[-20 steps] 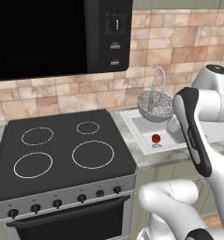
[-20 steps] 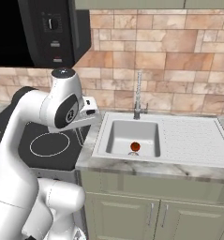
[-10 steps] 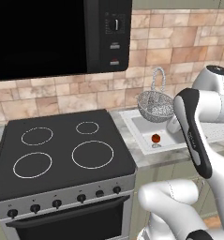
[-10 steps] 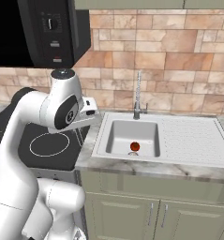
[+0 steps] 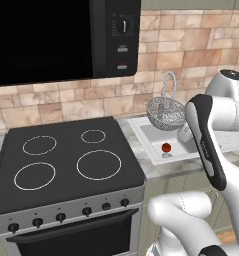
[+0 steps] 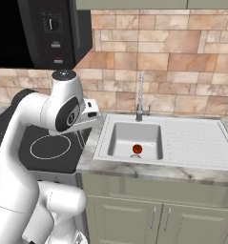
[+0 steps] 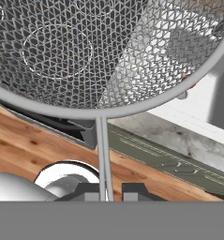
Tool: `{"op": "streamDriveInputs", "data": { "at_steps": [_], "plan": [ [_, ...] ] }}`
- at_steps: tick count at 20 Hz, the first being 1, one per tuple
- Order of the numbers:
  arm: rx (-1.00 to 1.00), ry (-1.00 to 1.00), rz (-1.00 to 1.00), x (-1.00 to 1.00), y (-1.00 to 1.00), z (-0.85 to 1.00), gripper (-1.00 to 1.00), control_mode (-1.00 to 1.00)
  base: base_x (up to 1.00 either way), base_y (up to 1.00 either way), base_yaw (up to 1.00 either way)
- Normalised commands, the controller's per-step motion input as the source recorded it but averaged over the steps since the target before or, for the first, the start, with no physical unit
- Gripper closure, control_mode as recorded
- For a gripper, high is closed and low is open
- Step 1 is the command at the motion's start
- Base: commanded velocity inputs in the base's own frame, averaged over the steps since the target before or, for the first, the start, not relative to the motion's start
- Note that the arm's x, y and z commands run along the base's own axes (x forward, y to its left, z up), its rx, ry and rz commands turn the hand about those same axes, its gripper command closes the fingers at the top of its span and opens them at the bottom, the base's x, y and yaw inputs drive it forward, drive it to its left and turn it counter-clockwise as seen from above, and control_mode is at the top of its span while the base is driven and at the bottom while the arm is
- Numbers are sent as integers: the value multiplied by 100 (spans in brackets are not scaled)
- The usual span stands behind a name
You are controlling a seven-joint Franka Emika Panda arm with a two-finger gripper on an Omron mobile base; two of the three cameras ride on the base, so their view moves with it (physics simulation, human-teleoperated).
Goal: Pick the strainer and cup and place them in the sink. Then turn on the water.
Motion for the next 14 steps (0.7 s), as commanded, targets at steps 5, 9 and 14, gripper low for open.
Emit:
{"op": "streamDriveInputs", "data": {
  "at_steps": [5, 9, 14],
  "plan": [
    [0, 0, 0, 0, 0, 0, 100, 100, 0, 0, 0],
    [0, 0, 0, 0, 0, 0, 100, 100, 0, 0, 0],
    [0, 0, 0, 0, 0, 0, 100, -100, 0, 0, 0]
  ]
}}
